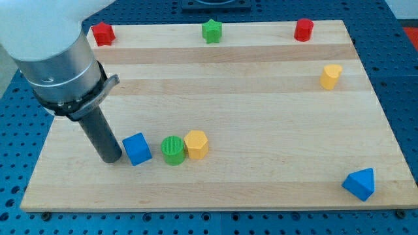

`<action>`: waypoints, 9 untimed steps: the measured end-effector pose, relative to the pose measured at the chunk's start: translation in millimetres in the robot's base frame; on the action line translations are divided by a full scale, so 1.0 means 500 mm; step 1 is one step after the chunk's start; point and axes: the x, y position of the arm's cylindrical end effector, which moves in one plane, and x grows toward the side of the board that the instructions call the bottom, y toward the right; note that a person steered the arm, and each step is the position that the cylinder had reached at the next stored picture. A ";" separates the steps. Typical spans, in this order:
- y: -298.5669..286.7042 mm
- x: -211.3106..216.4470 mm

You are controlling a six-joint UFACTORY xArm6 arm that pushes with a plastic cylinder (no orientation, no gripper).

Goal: Slide the yellow hexagon to the top right of the green circle

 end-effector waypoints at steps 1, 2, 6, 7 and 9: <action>0.036 -0.005; 0.053 -0.007; 0.150 0.086; 0.223 0.086; 0.283 0.044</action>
